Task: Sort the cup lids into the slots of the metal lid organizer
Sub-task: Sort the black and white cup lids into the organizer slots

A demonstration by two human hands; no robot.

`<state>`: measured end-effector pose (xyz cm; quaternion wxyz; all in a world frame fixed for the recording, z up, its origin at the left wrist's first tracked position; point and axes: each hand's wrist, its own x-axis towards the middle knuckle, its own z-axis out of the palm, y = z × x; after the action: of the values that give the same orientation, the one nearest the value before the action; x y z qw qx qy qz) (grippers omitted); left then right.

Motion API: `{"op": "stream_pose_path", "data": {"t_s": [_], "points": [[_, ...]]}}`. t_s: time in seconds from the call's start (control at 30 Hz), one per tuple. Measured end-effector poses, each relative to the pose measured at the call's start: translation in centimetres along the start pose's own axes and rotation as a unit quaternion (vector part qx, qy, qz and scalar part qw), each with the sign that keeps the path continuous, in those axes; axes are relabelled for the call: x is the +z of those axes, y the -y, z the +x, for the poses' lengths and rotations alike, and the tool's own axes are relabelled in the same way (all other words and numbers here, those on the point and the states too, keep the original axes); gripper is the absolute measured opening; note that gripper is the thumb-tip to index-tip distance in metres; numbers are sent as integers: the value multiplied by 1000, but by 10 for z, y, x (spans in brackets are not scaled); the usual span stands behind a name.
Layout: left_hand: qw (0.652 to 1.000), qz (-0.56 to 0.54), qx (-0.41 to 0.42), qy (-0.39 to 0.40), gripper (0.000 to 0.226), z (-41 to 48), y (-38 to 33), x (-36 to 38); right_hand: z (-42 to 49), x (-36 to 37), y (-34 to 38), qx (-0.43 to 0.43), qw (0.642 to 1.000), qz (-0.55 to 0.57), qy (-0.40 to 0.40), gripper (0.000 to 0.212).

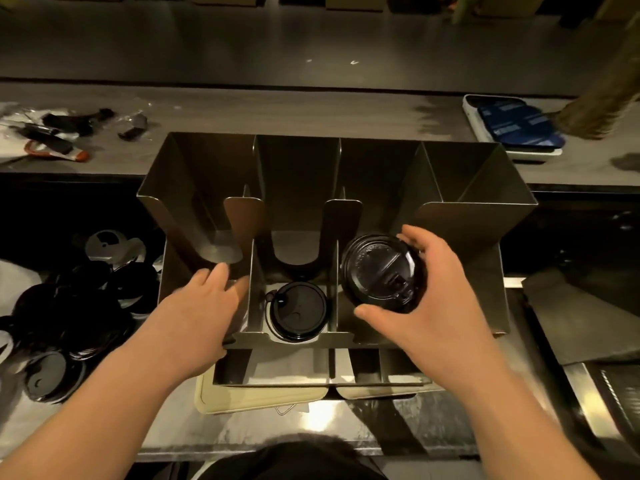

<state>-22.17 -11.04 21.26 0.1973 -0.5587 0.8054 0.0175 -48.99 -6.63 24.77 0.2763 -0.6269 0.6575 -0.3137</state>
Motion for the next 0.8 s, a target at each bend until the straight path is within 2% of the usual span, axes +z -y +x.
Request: {"op": "stream_pose_path", "data": {"t_s": [0.13,0.23,0.3,0.47,0.63,0.8], "points": [[1000,3,-1,-11,99,-5,-1,1,-4,4,-15,4,999,51,7,107],[1000,-11,12,-18,73,-11,1,1,-5,4,-19,-28,999,-42,11,95],[999,-15,14,-26,63,-12,4,1,-4,1,-18,-48,992,-114,14,89],[1000,-17,2,-11,72,-4,2,-4,0,1,-5,-97,945,-304,76,87],[999,-40,-17,-1,74,2,4,-7,14,20,1,-111,906,-373,168,69],[997,-70,-17,-15,74,1,5,-8,28,35,-2,-86,865,-455,195,60]]}}
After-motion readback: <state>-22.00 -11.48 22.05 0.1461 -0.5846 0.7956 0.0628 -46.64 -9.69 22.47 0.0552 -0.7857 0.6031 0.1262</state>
